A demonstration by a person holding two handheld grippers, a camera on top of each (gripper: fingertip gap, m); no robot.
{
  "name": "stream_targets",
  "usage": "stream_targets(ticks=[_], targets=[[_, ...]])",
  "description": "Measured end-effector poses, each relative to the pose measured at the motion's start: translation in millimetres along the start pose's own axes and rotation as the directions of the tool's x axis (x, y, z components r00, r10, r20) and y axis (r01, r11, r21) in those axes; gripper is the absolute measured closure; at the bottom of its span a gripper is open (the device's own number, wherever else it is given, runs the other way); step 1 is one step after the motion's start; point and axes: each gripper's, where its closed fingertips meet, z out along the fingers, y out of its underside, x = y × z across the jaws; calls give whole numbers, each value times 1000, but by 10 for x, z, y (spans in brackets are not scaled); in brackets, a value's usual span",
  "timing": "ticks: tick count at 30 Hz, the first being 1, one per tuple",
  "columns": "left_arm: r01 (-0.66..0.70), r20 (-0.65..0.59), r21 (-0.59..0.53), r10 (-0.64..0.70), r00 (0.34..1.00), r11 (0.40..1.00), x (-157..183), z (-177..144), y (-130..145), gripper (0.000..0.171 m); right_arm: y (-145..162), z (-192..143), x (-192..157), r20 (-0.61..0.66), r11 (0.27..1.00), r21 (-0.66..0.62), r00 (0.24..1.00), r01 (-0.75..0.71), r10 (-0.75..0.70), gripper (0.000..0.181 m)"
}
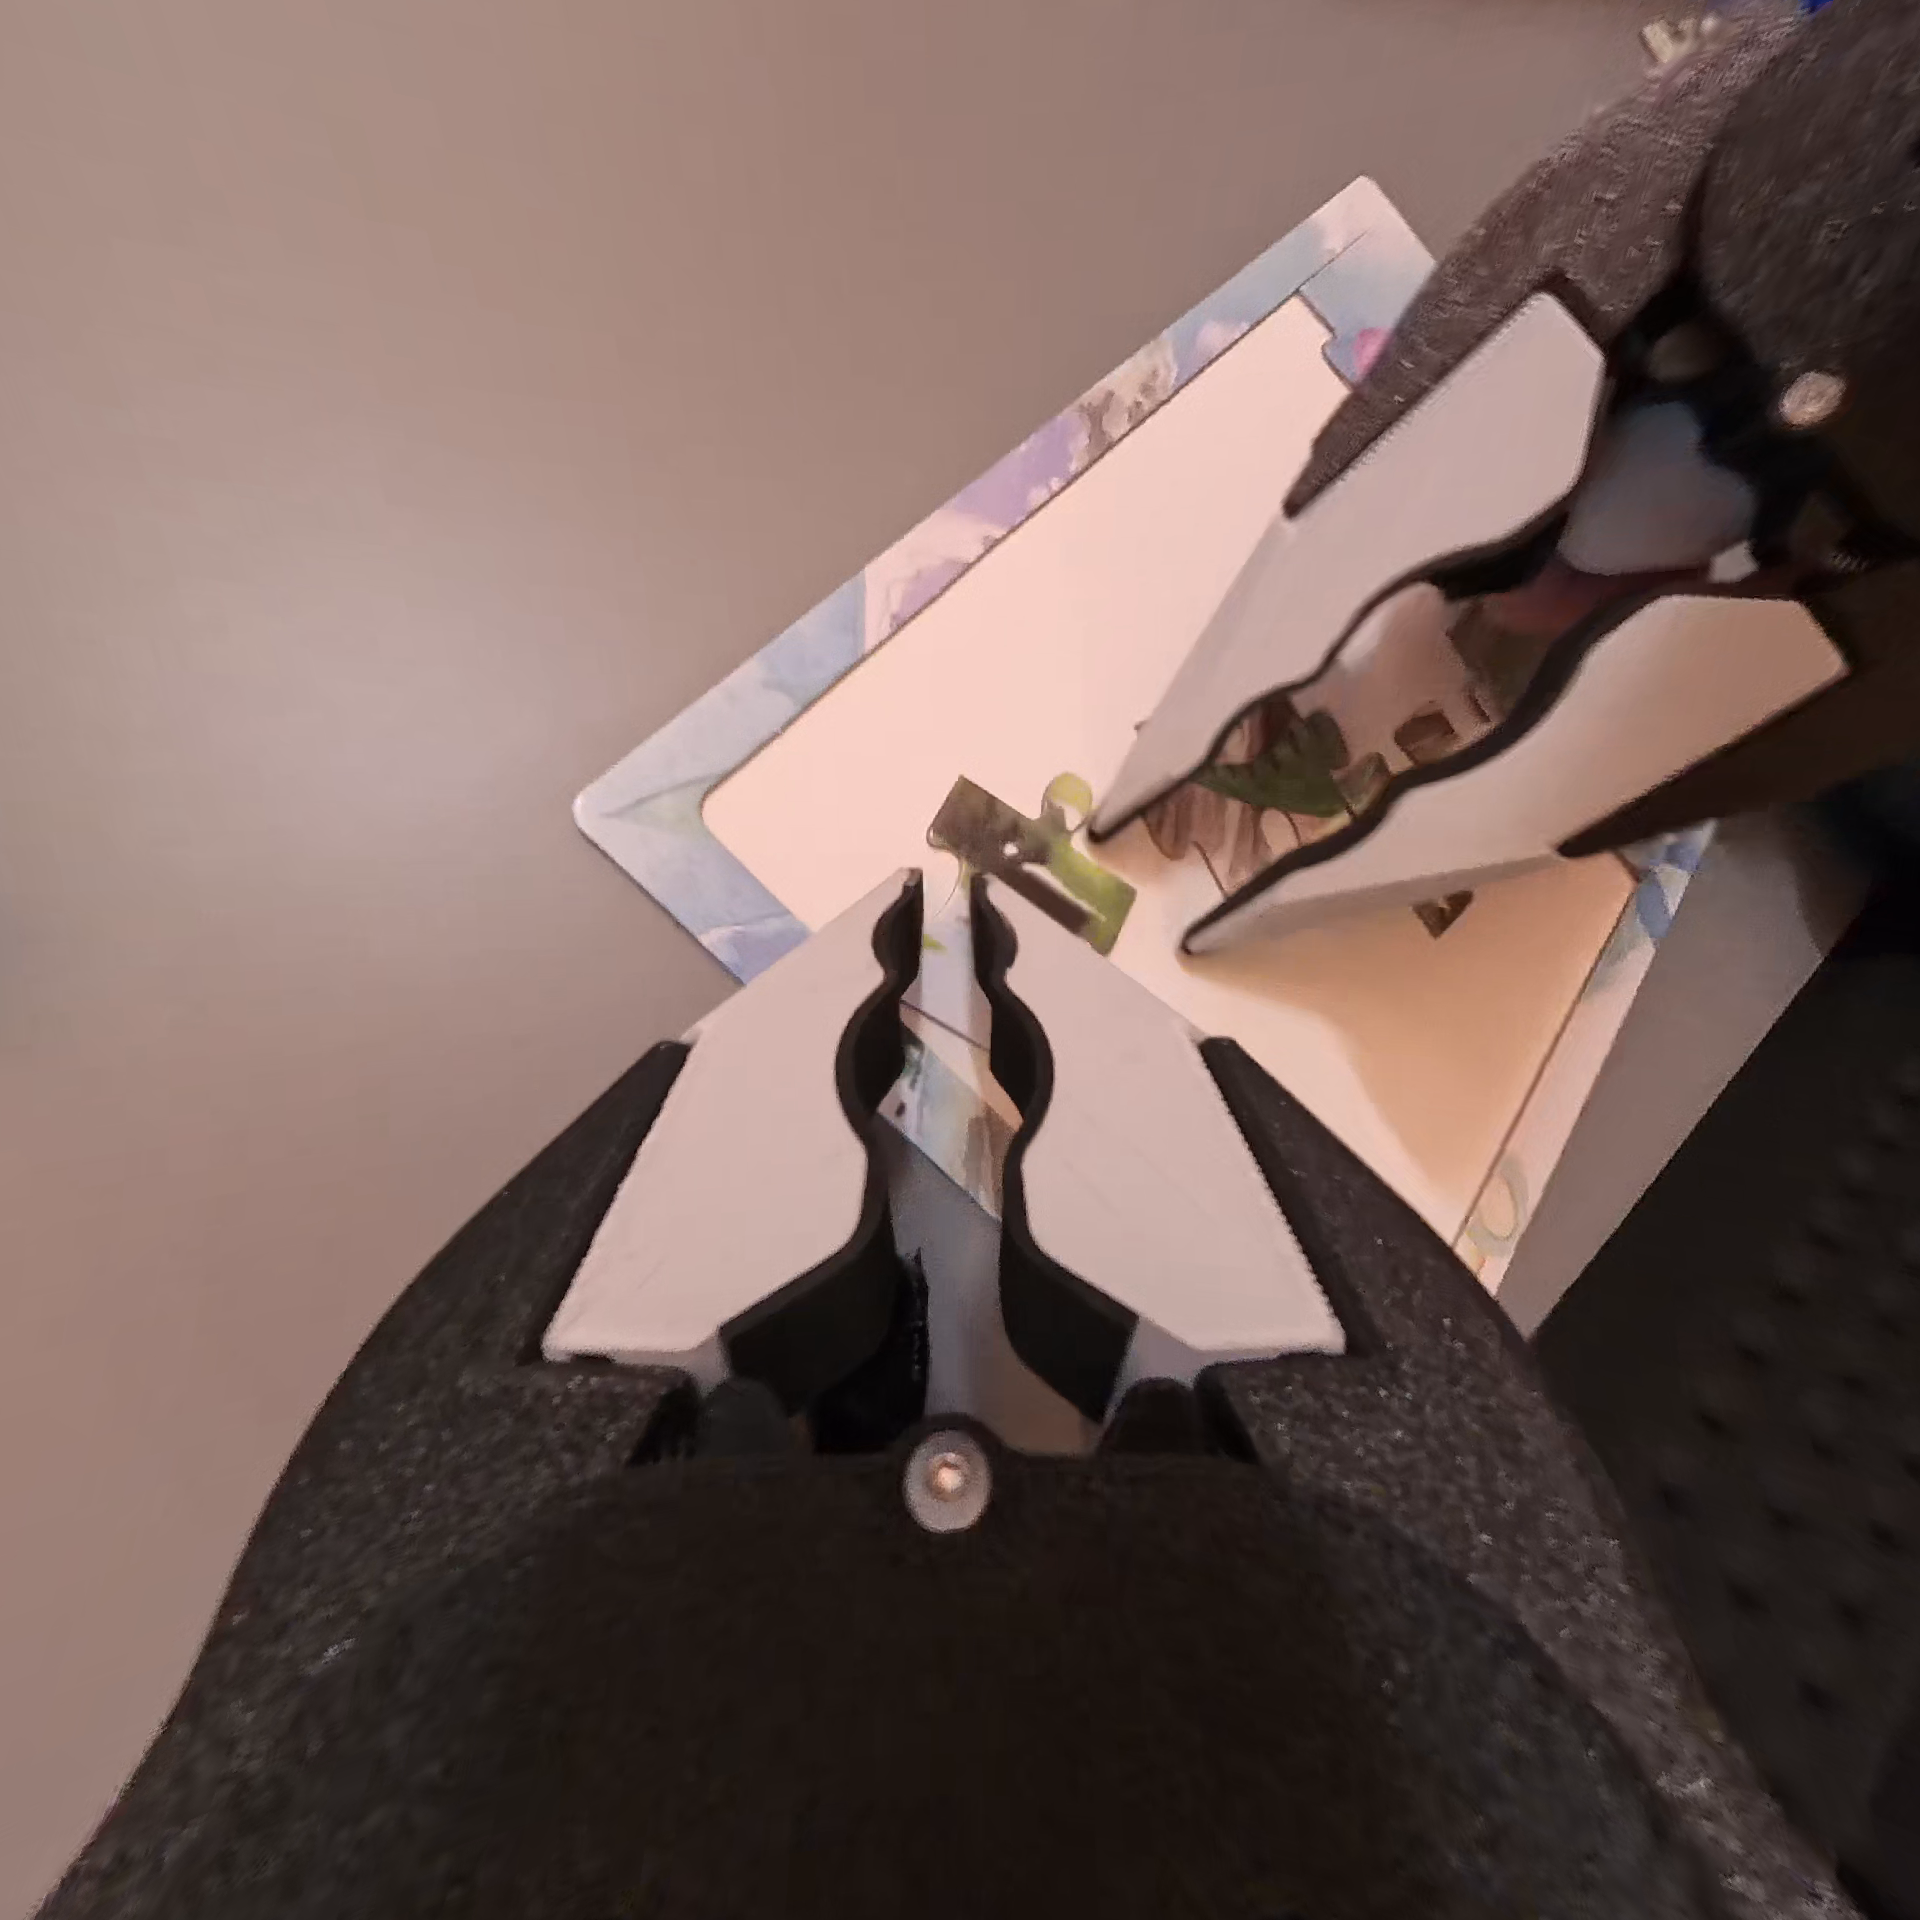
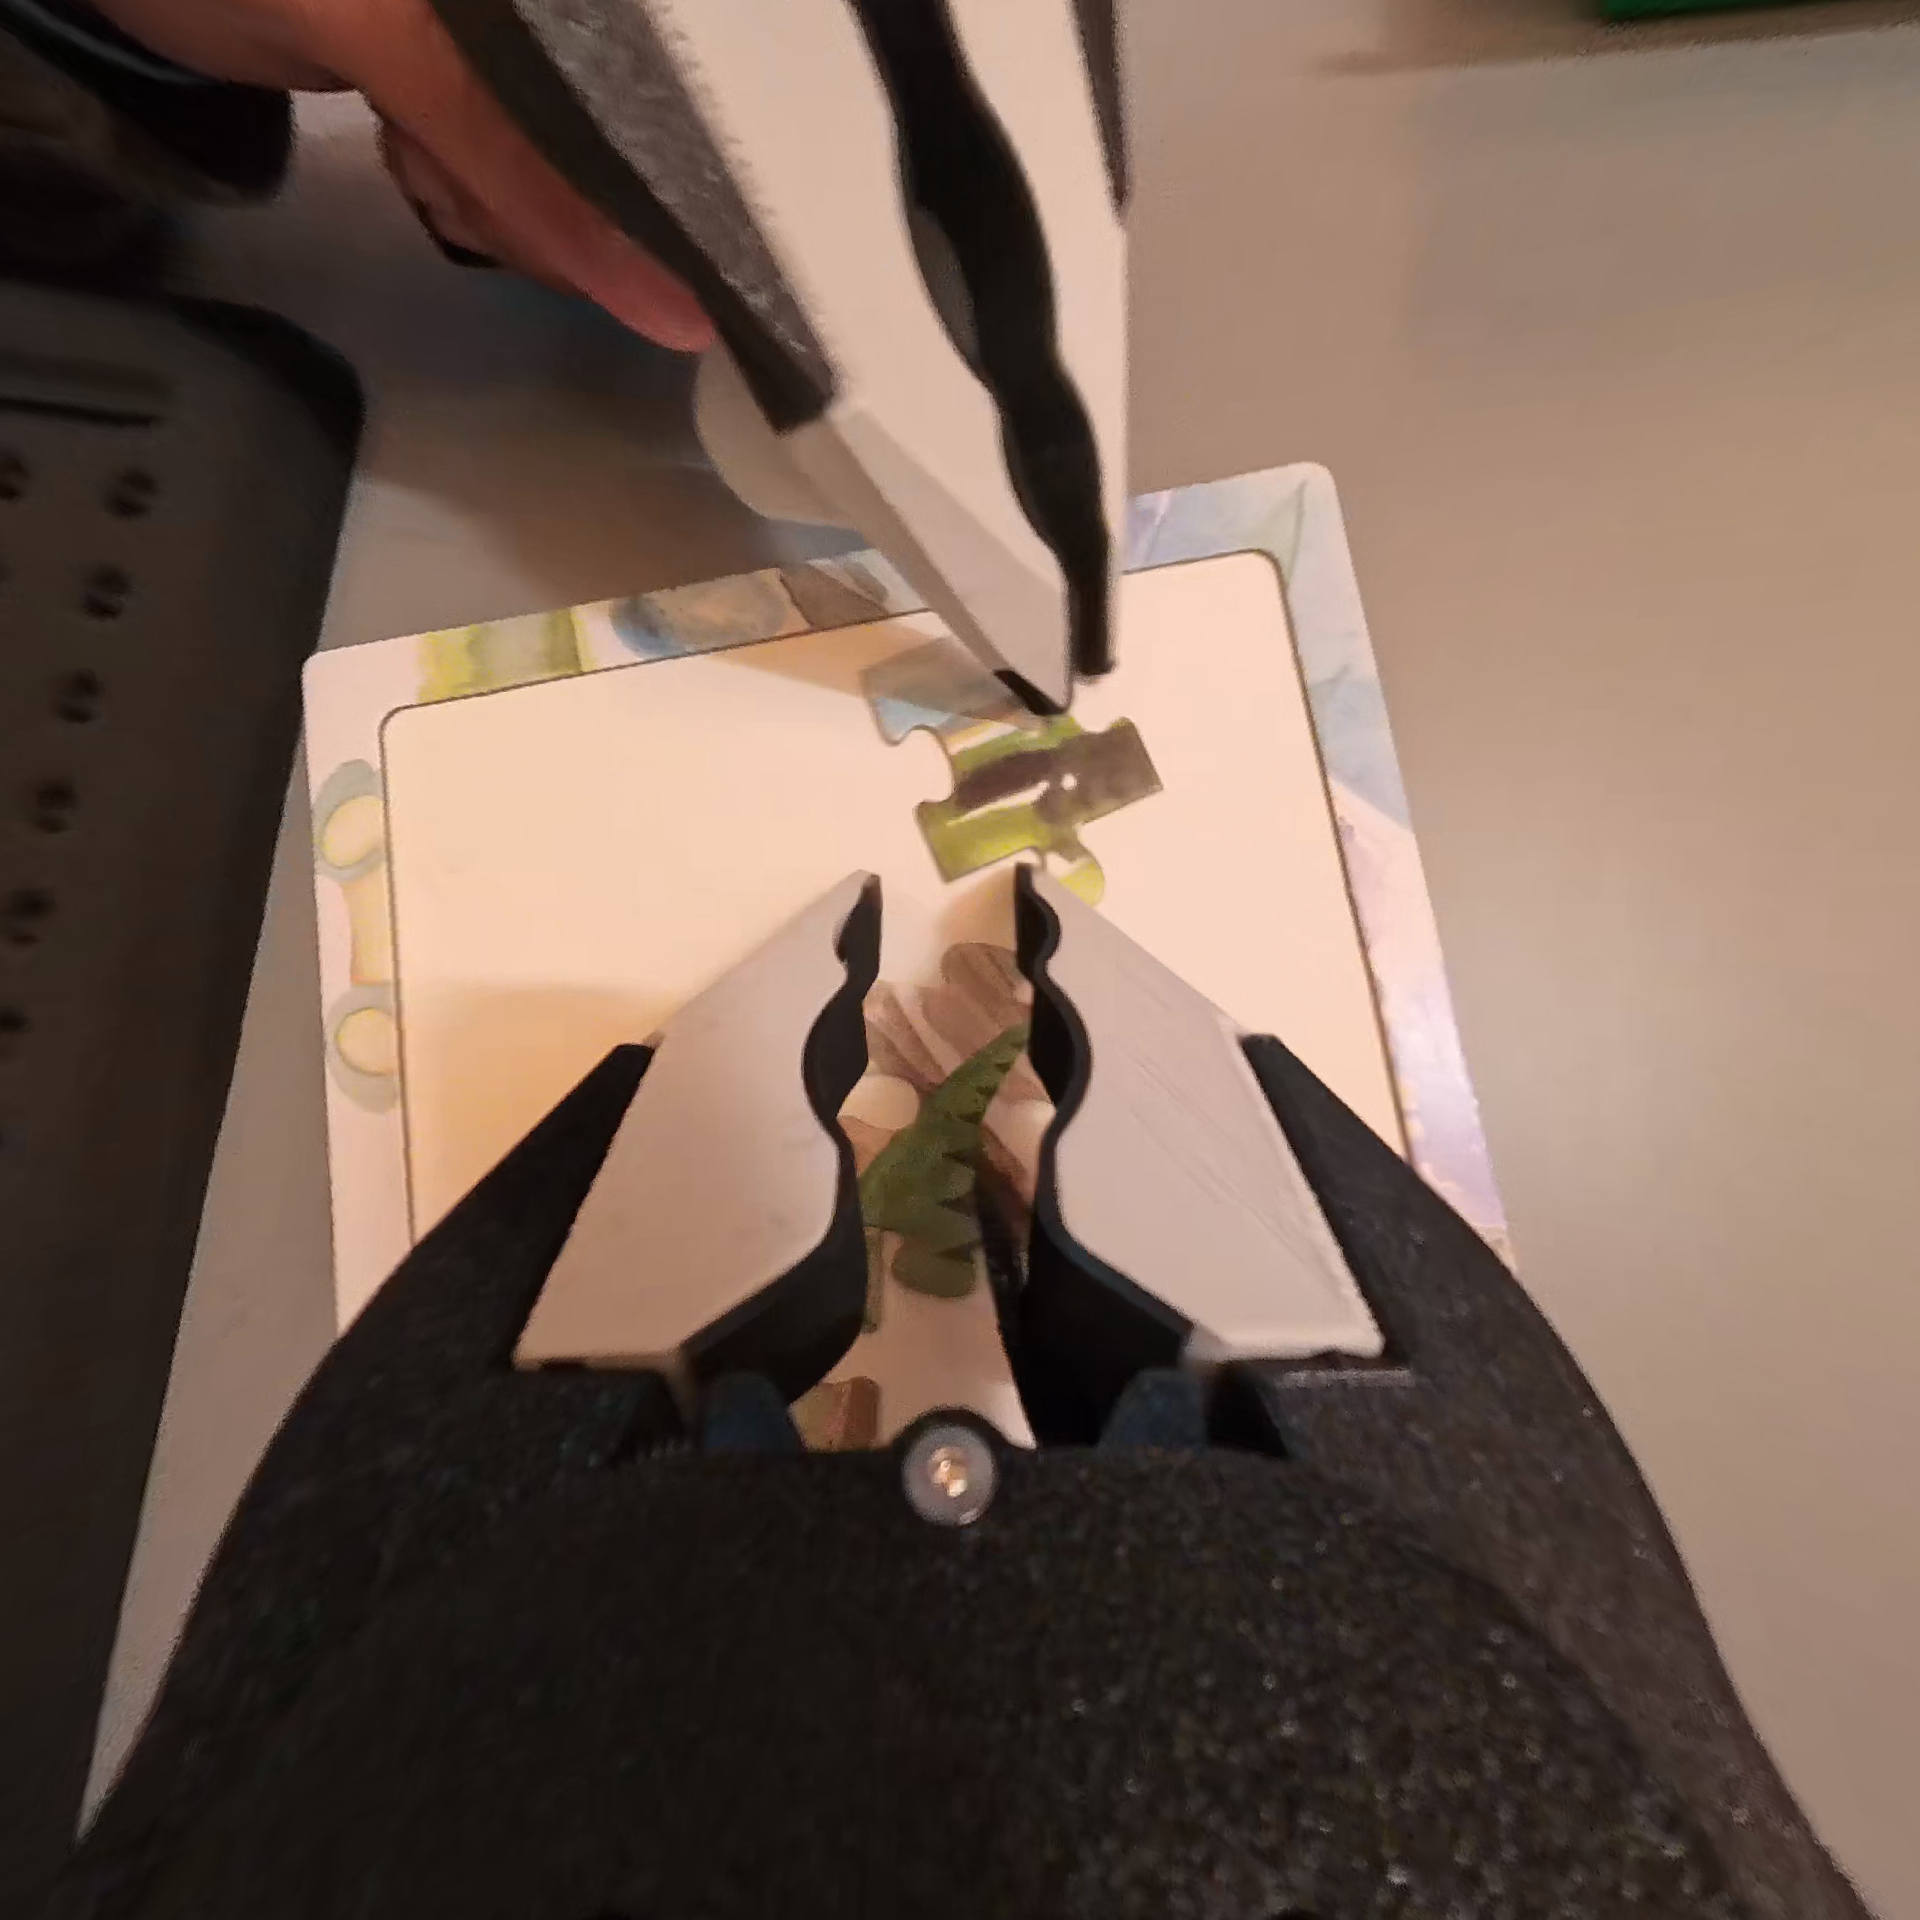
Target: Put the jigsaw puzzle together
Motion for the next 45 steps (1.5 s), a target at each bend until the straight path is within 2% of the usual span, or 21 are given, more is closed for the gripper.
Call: stream_targets(ticks=[12, 17, 21, 24, 25, 28, 32, 41, 45], targets=[[59, -152, -48, -65, 986, 997, 338, -115, 242, 157, -35, 16, 76, -8, 999, 30, 999, -36, 36, 152], [3, -204, -77, -19, 979, 997, 515, -63, 297, 157, -39, 19, 79, -17, 999, 33, 1000, -24, 24, 147], [5, -144, 3, -5, 990, 1000, 386, -117, 134, 157, -10, 0, 103, -41, 1000, 20, 999, -10, 10, 146], [17, 24, 83, -19, 1000, 996, 2, -204, -13, 157, -10, -5, 109, -35, 999, 29, 999, -23, 24, 146], [15, 33, 82, -18, 999, 997, -38, -203, -8, 157, -14, -2, 111, -33, 999, 31, 999, -25, 26, 146], [23, -30, 36, -22, 999, 999, 57, -126, 82, 157, -27, 8, 116, -33, 999, 37, 999, -24, 26, 145], [37, -26, 45, -36, 999, 998, 96, -100, 115, 159, -43, 13, 121, -13, 997, 57, 999, -50, 51, 144], [53, -137, -1, -52, 989, 999, 401, -83, 254, 163, -85, 37, 79, 18, 995, 81, 998, -62, 61, 129], [39, -74, 6, -39, 997, 999, 308, -158, 264, 162, -55, 7, 11, 17, 998, 56, 1000, -21, 20, 125]])
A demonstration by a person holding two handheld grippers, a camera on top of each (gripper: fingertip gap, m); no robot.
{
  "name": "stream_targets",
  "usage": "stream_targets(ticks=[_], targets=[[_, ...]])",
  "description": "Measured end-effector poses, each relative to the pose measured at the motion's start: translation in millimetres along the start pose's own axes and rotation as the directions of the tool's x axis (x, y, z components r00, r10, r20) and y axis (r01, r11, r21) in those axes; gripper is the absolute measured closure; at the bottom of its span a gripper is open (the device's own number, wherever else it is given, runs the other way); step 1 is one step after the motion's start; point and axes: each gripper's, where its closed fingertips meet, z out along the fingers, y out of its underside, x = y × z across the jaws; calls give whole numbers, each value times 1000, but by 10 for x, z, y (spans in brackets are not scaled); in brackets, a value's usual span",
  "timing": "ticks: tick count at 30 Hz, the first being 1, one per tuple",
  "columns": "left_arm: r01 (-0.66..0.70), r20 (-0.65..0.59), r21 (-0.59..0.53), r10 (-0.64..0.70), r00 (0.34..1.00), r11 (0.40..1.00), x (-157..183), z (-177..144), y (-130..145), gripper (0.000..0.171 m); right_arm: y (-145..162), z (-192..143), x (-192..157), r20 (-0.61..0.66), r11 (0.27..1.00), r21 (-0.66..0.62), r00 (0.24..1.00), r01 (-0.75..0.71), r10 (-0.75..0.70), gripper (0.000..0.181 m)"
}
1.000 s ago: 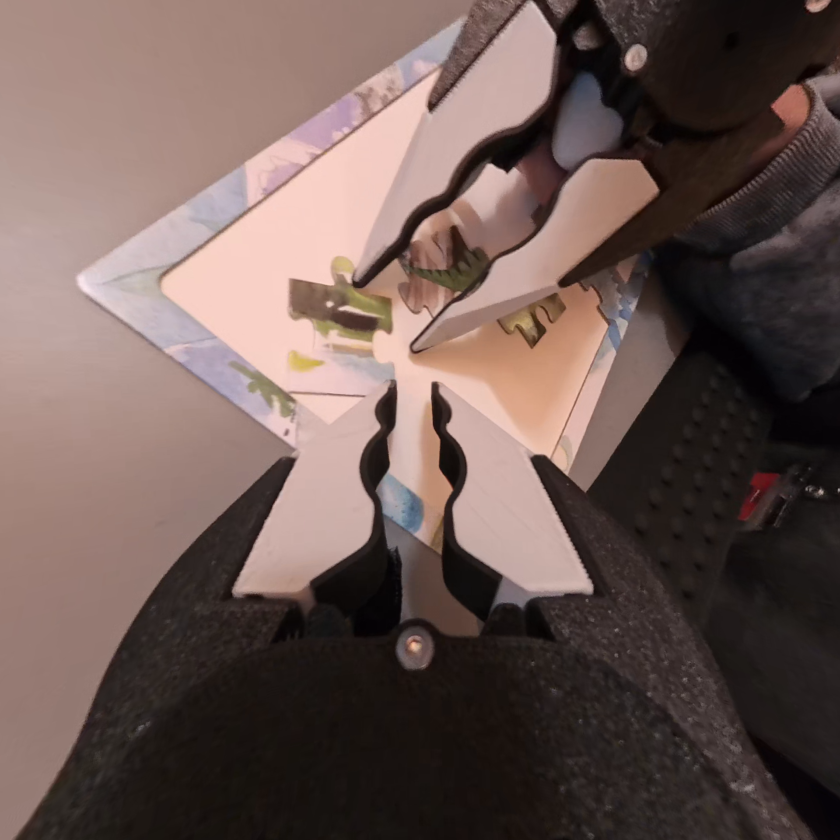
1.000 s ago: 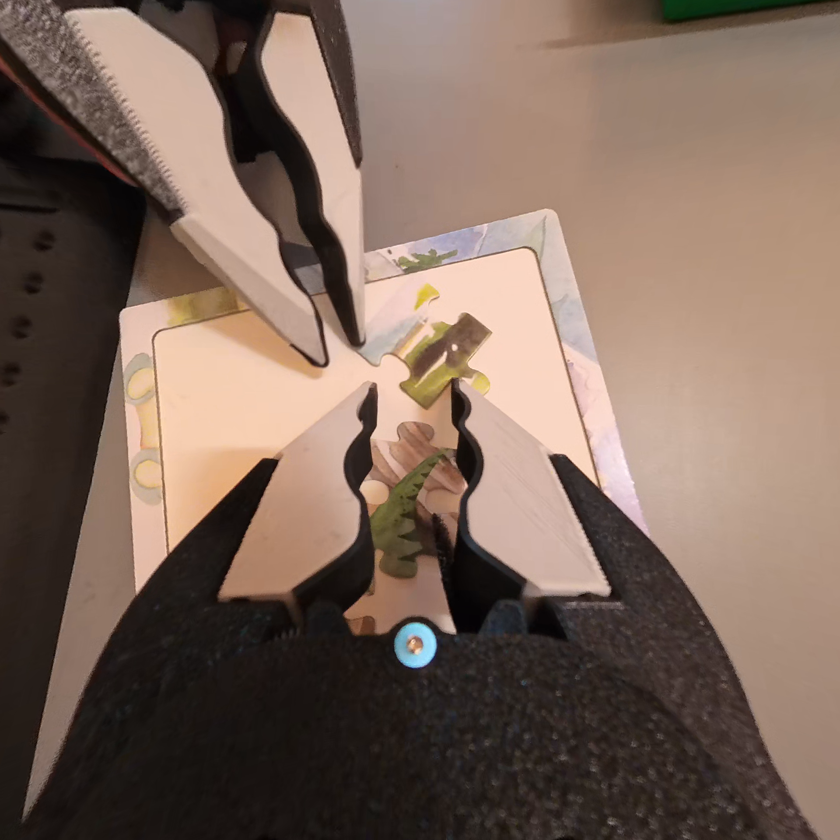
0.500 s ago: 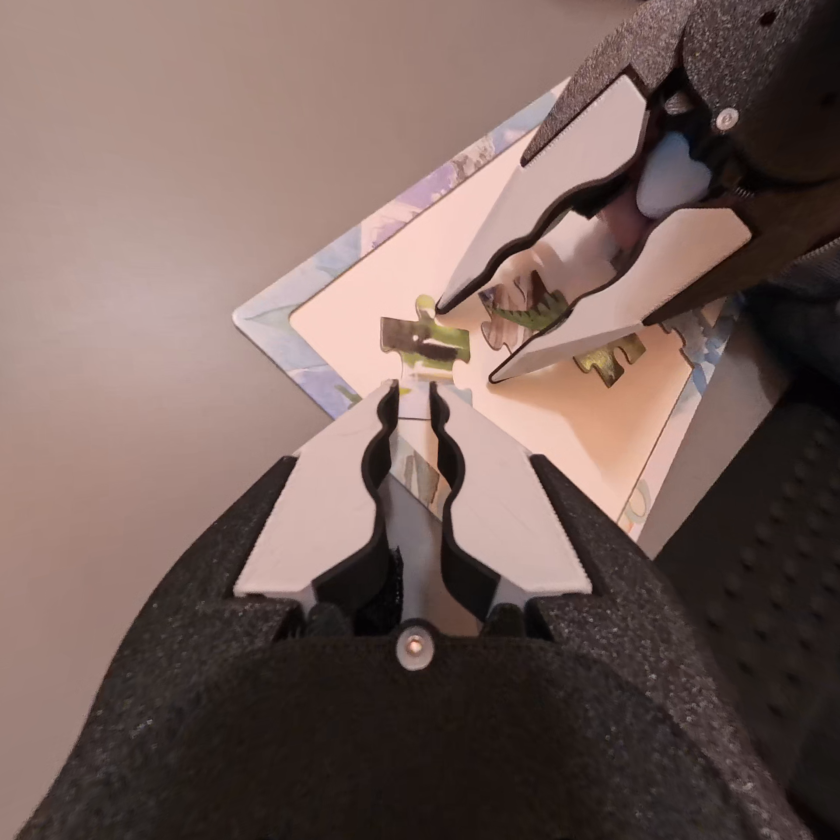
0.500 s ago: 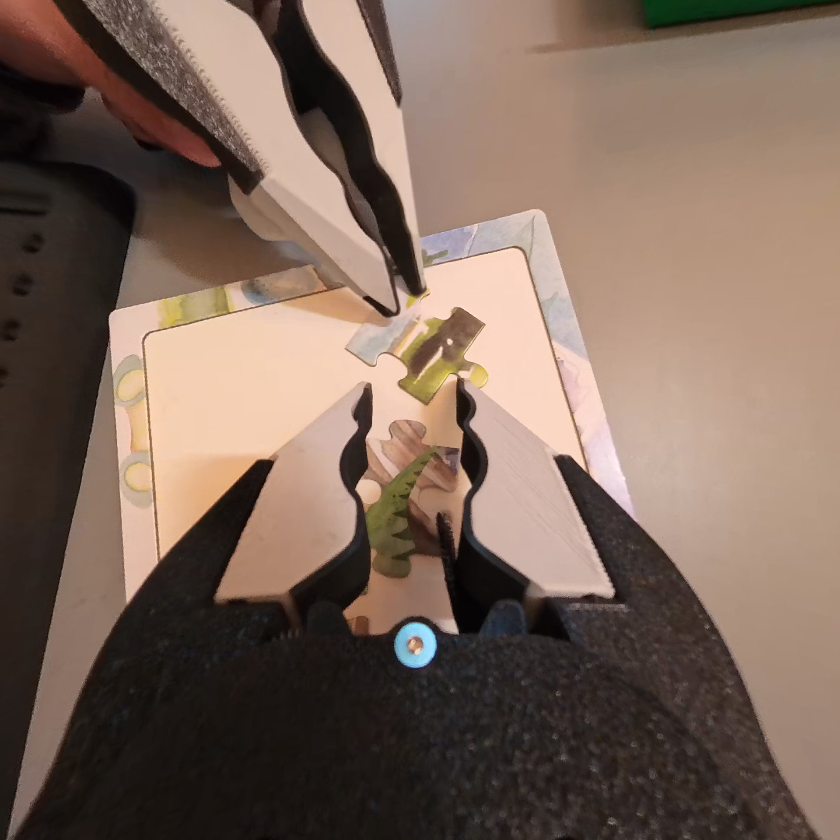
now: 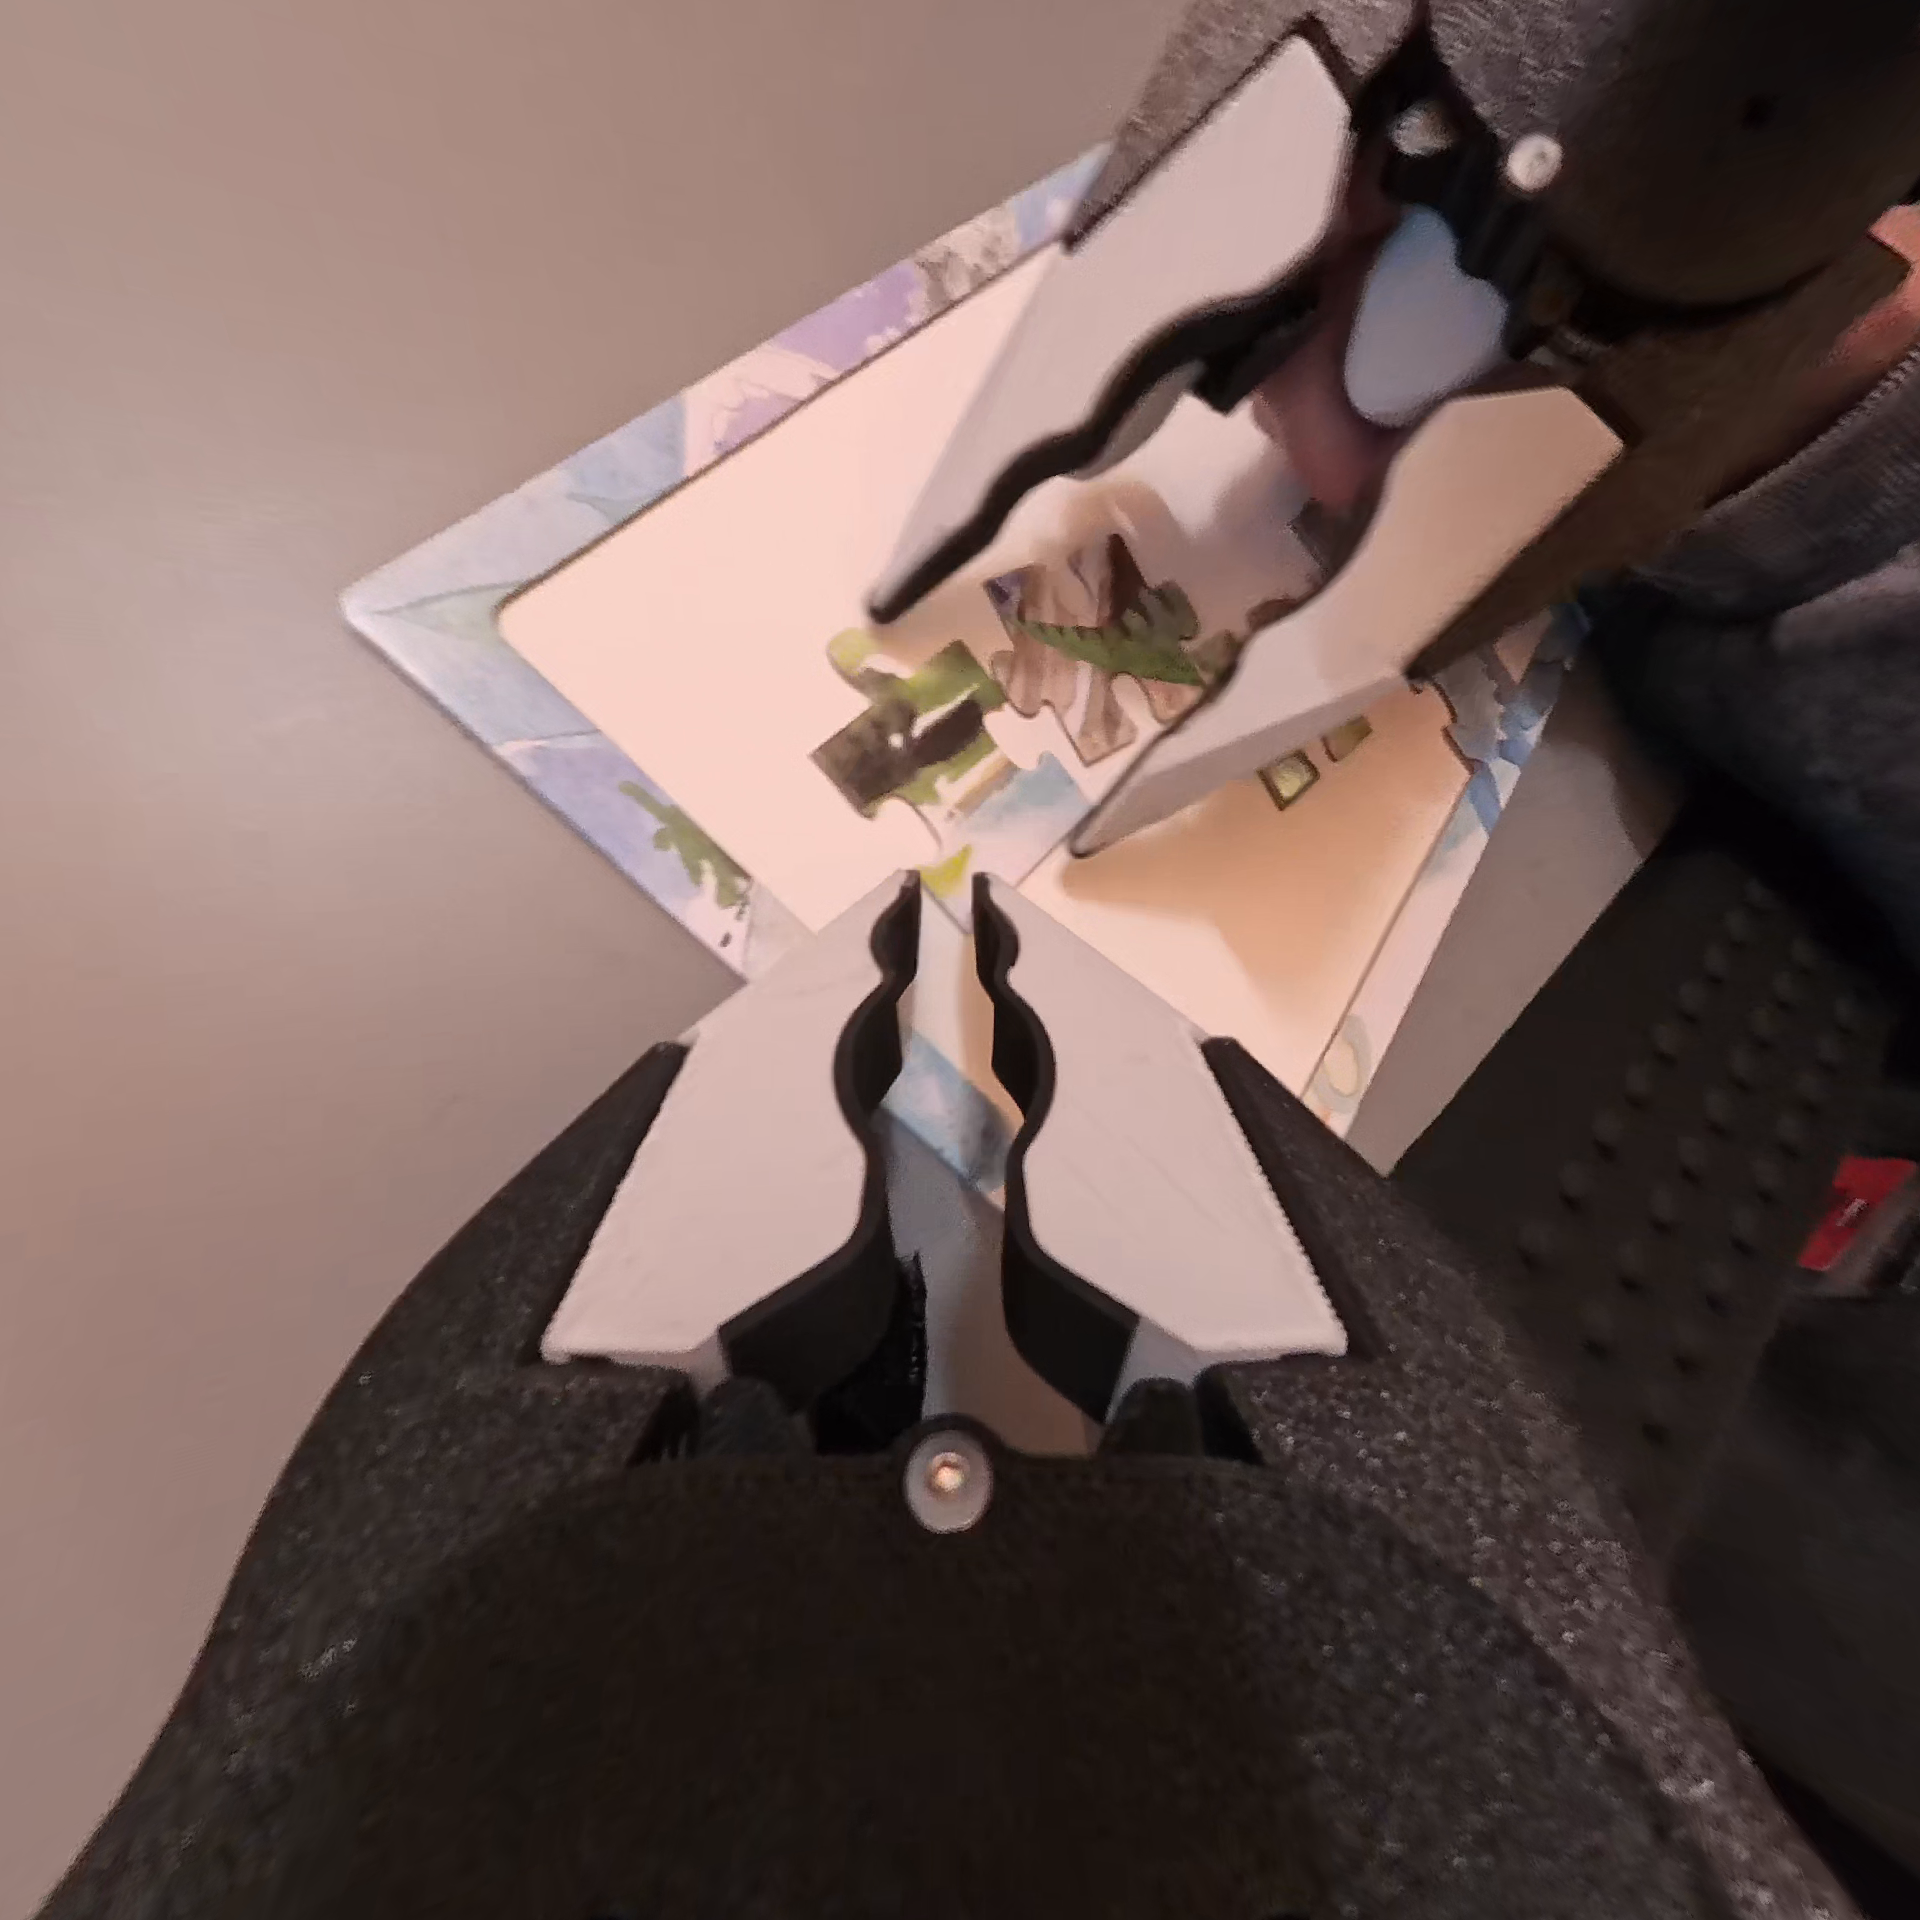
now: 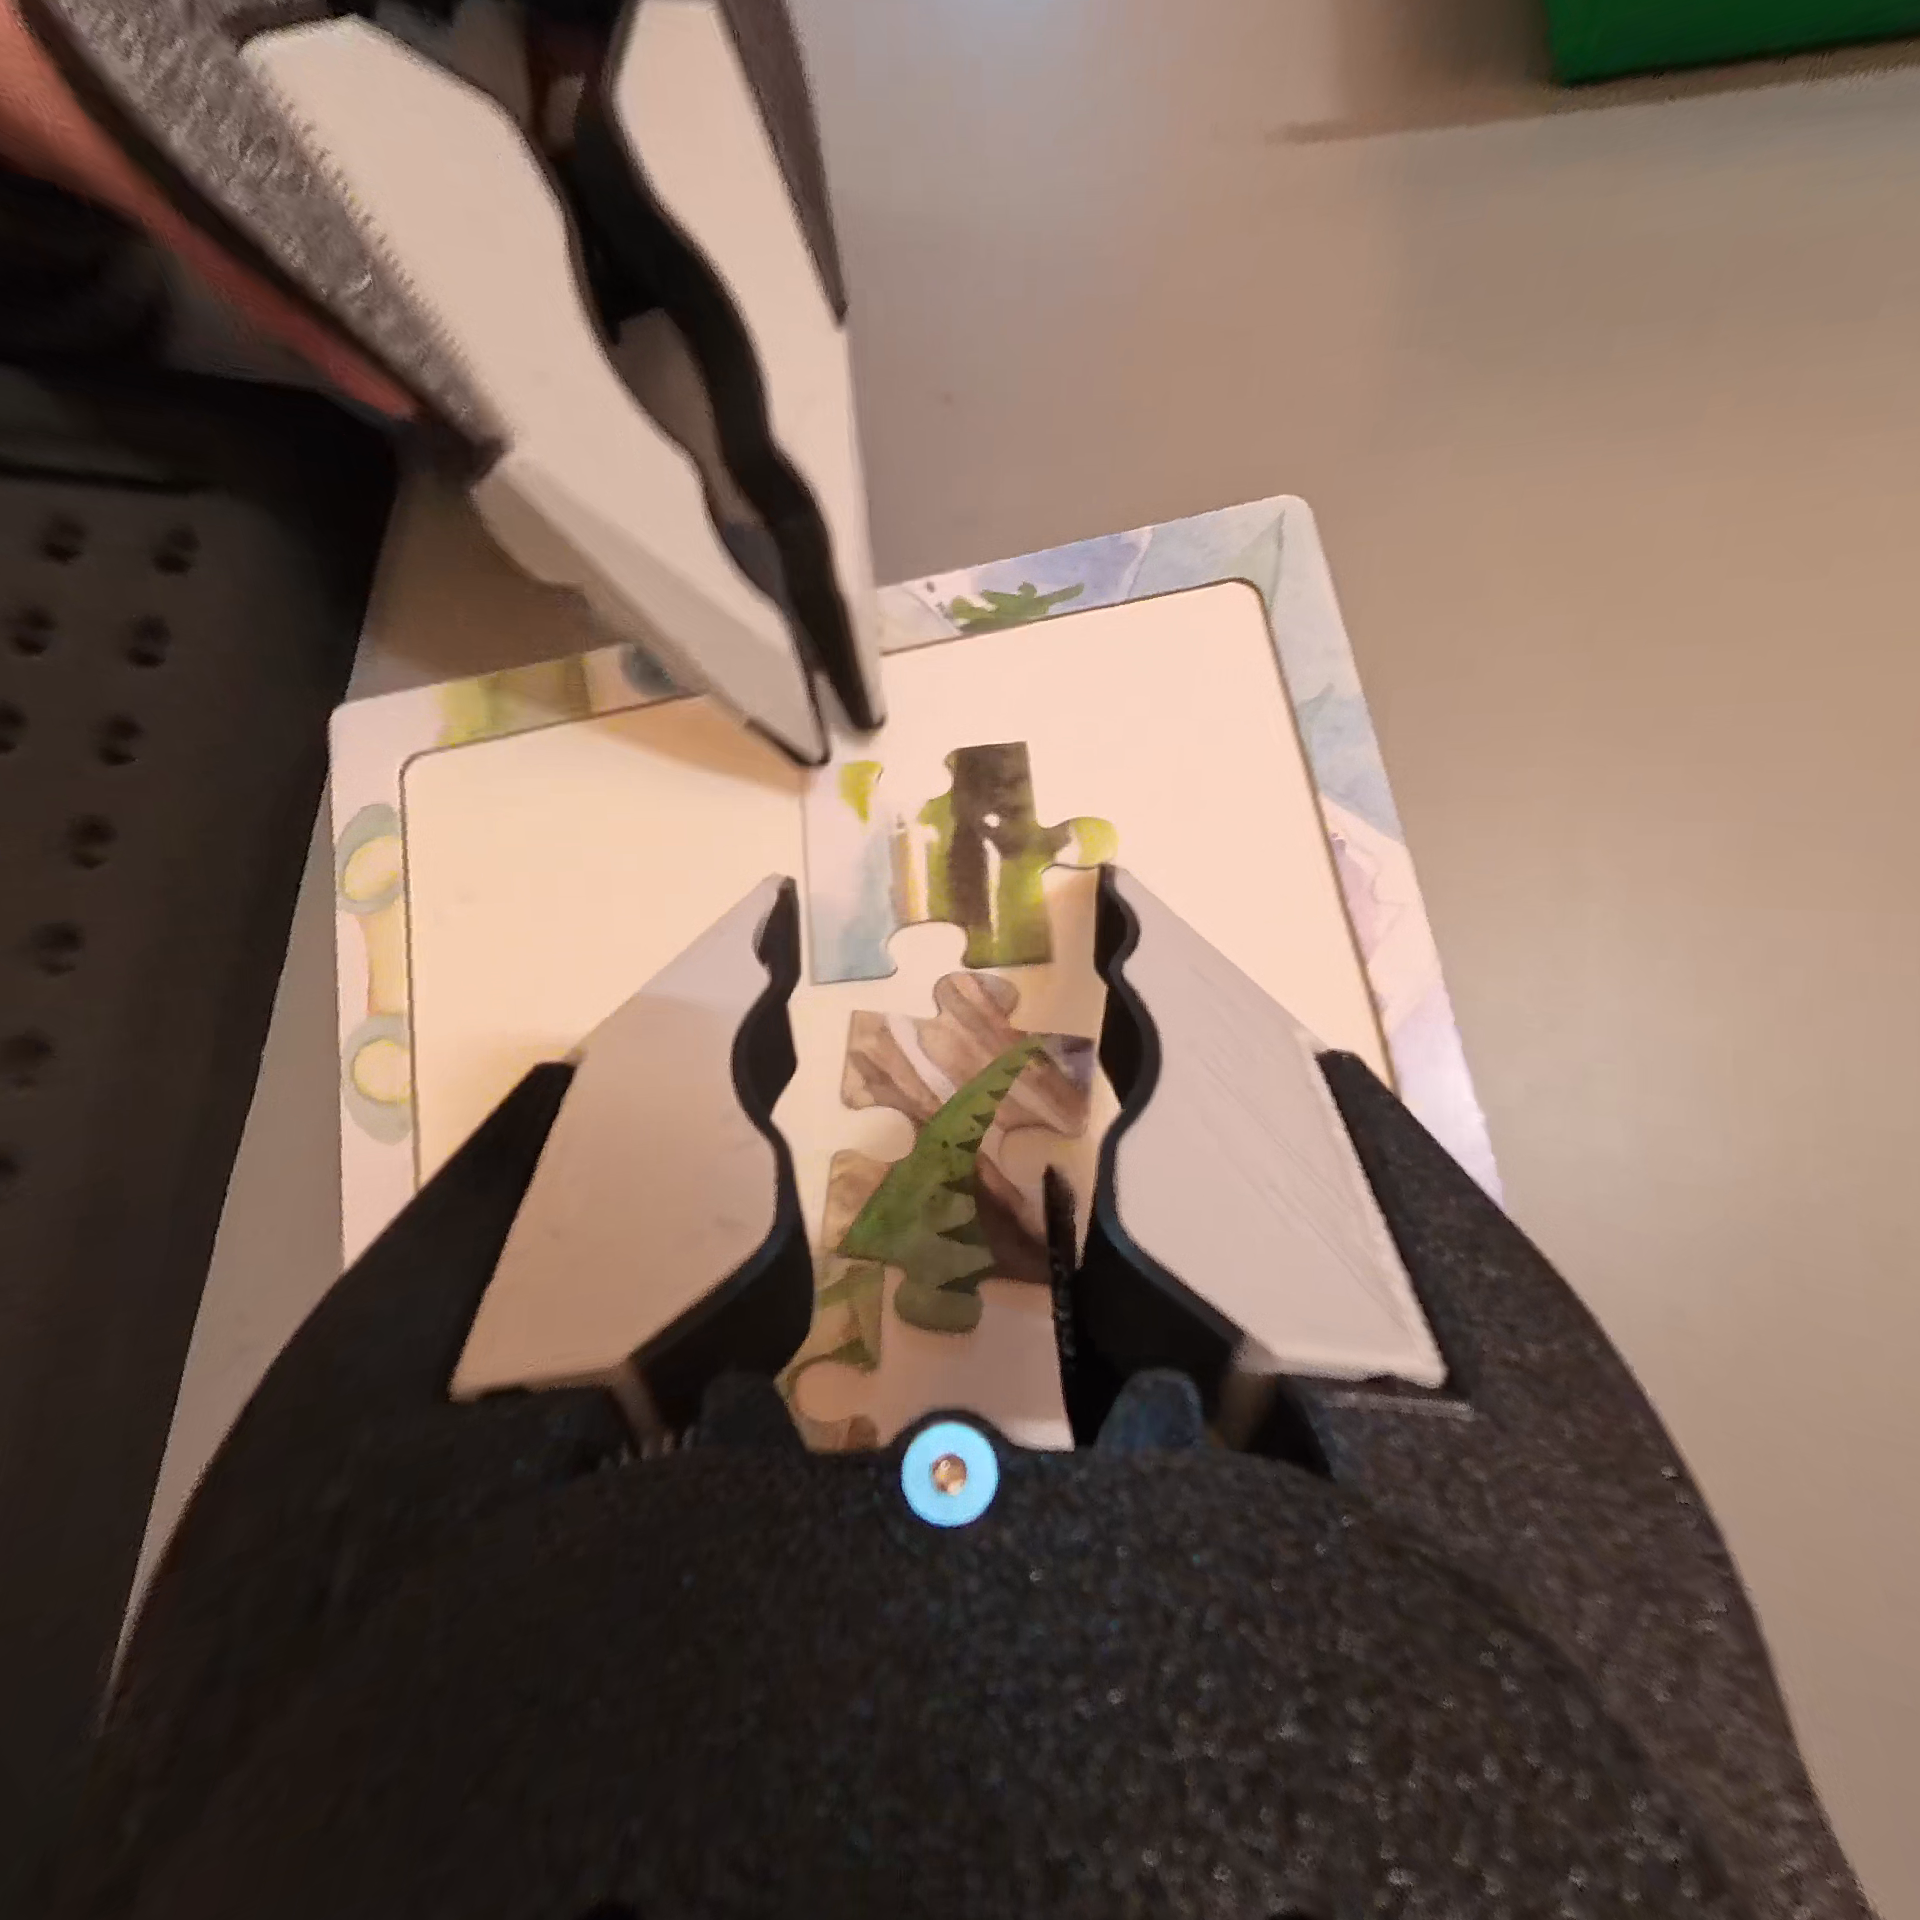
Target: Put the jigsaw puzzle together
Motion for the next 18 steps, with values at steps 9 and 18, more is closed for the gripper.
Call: stream_targets(ticks=[9, 18], targets=[[-32, 87, -9, 33, 996, 999, -186, -64, 41, 171, 35, 30, -34, -47, 997, -29, 996, 76, -77, 134], [-32, 108, -5, 33, 994, 999, -192, -160, 60, 171, 42, 43, -159, -30, 993, -53, 994, 101, -103, 135]])
